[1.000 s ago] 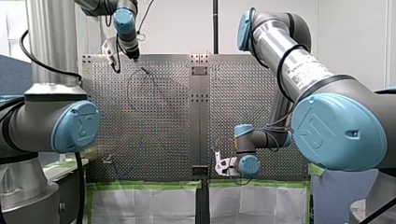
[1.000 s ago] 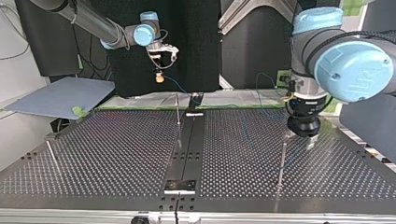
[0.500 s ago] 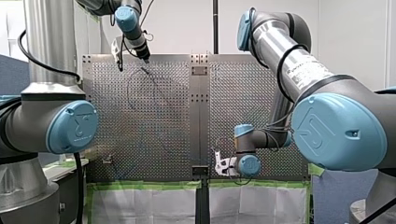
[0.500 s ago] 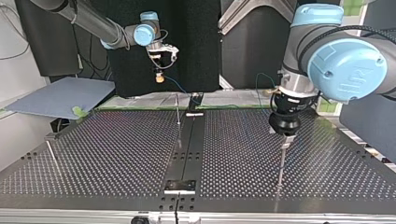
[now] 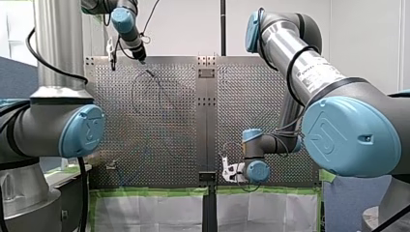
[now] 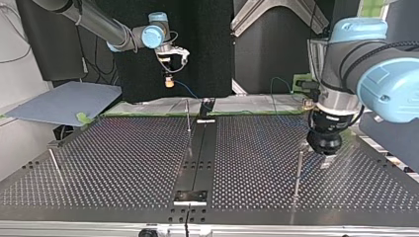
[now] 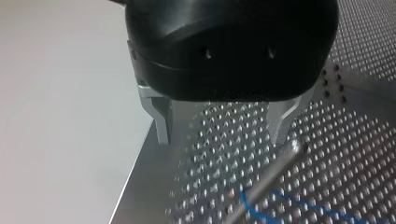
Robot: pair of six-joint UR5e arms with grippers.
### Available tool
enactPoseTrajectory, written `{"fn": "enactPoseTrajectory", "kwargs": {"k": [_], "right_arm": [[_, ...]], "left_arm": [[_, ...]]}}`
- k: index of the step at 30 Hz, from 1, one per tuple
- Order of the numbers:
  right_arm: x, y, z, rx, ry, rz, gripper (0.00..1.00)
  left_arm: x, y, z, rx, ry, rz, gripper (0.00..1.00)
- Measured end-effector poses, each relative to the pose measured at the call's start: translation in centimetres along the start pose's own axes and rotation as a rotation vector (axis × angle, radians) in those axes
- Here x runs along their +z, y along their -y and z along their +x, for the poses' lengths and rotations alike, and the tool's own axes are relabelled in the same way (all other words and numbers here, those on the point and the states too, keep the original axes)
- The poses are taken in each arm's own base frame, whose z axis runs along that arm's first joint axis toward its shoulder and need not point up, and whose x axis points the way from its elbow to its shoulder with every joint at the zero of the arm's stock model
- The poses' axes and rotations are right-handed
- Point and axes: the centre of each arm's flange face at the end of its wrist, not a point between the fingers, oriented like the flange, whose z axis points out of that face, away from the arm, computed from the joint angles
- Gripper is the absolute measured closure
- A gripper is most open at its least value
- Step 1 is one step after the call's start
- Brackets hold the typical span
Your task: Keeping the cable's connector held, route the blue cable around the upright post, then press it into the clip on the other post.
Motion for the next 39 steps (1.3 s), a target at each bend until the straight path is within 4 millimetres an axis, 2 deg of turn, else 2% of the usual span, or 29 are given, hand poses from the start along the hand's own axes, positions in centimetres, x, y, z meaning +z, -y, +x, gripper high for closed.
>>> {"fn": "enactPoseTrajectory", "kwargs": {"k": [15,28,39], "right_arm": [[0.2,-0.1,0.2,0.002,-0.012,-0.001,1.00],[0.1,0.2,0.1,0.004,-0.011,0.003,1.00],[0.0,0.2,0.1,0.001,-0.010,0.004,1.00]], "left_arm": [[-0.1,-0.8,0.0,0.136,-0.014,-0.051,0.01],[-0.3,-0.2,0.2,0.256,-0.027,-0.019,0.01],[-0.6,0.7,0.4,0.274,-0.029,0.029,0.01]]}}
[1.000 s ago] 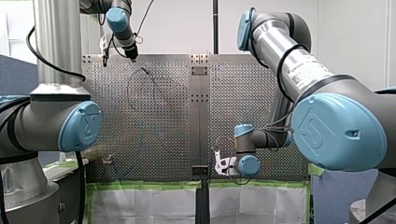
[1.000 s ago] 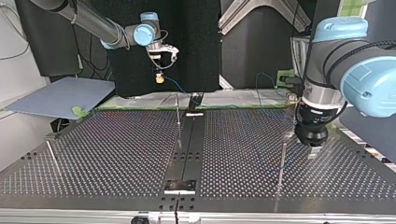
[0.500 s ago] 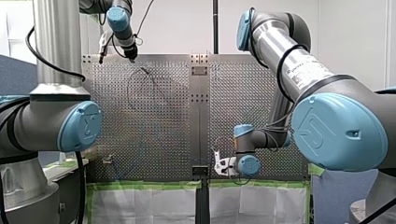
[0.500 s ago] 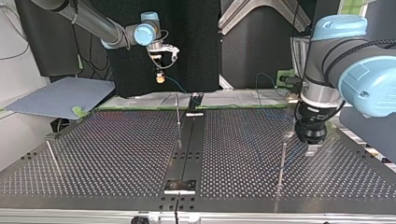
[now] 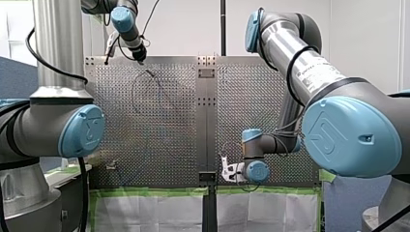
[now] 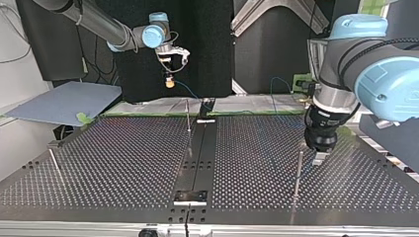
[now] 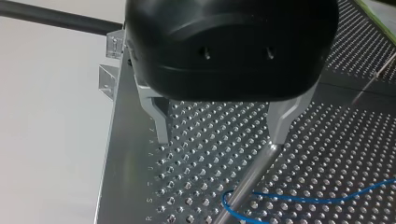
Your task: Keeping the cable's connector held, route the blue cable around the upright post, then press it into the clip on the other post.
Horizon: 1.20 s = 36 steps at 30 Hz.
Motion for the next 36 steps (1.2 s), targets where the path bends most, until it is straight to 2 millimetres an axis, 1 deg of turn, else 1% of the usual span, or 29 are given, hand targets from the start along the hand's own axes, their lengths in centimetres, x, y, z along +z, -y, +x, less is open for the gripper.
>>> {"fn": "enactPoseTrajectory", "kwargs": {"k": [9,23,36], "right_arm": [[0.0,0.0,0.0,-0.001,0.000,0.001,1.00],[0.0,0.1,0.0,-0.001,-0.001,0.001,1.00],[0.0,0.1,0.0,-0.001,-0.003,0.001,1.00]], "left_arm": [[-0.2,0.5,0.0,-0.016,0.002,0.018,0.01],[-0.9,1.6,-0.3,-0.096,0.009,0.055,0.01],[-1.0,1.0,-0.2,-0.209,0.008,-0.017,0.01]]}}
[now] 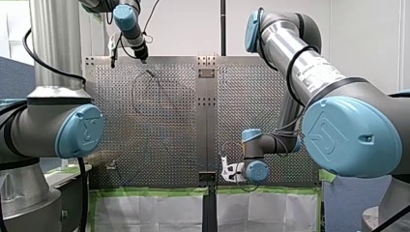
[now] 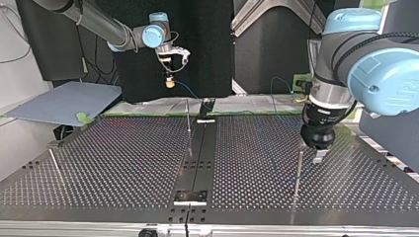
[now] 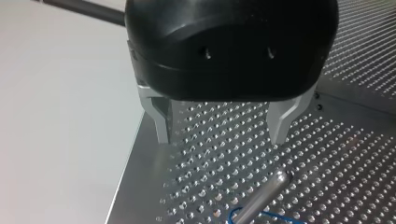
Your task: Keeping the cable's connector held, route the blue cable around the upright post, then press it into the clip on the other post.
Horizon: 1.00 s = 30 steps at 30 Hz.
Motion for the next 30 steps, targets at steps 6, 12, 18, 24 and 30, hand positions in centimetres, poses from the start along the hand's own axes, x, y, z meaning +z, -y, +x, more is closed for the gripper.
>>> {"fn": "enactPoseTrajectory", "kwargs": {"k": [6,12,18,24,30], "right_arm": [[0.00,0.01,-0.01,0.000,0.000,0.000,1.00],[0.00,0.01,0.00,0.000,0.000,0.000,1.00],[0.00,0.01,0.00,0.002,0.000,0.000,1.00],[0.00,0.01,0.01,0.003,0.000,0.000,1.00],[0.00,0.01,0.01,0.002,0.000,0.000,1.00]], "left_arm": [[-0.02,-0.24,-0.04,-0.044,0.003,-0.024,0.01],[-0.01,-0.39,-0.03,-0.054,0.003,-0.035,0.01],[-0.01,-0.27,-0.02,-0.057,0.003,-0.026,0.01],[0.03,-0.37,-0.01,-0.065,0.001,-0.028,0.01],[0.19,-0.84,-0.07,-0.079,0.003,-0.048,0.01]]}}
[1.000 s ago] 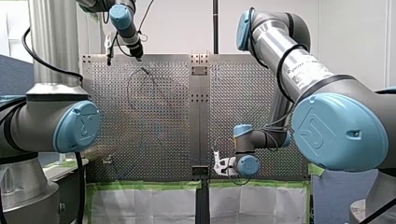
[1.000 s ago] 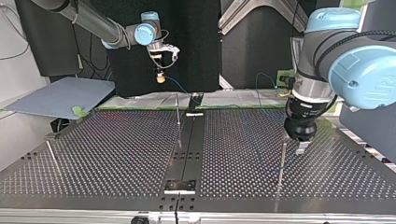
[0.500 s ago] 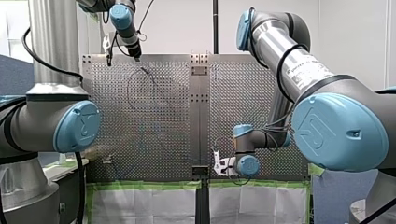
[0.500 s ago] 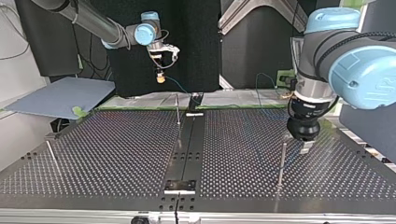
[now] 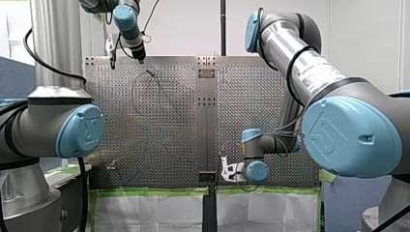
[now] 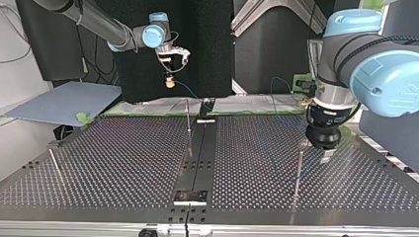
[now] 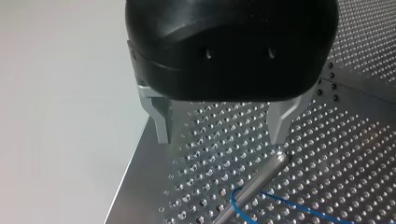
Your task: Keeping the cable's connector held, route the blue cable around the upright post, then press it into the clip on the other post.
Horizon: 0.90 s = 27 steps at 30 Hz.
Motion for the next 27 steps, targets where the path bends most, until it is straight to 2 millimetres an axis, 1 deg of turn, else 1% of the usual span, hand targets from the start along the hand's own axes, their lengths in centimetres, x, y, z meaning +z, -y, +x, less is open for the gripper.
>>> {"fn": "enactPoseTrajectory", "kwargs": {"k": [12,27], "right_arm": [[-0.01,0.00,-0.01,-0.003,0.001,0.000,1.00],[0.00,0.00,-0.01,-0.002,0.000,0.000,1.00]], "left_arm": [[0.14,-0.89,-0.12,-0.013,0.000,-0.049,0.01],[0.19,-0.89,-0.13,-0.013,0.001,-0.045,0.01]]}}
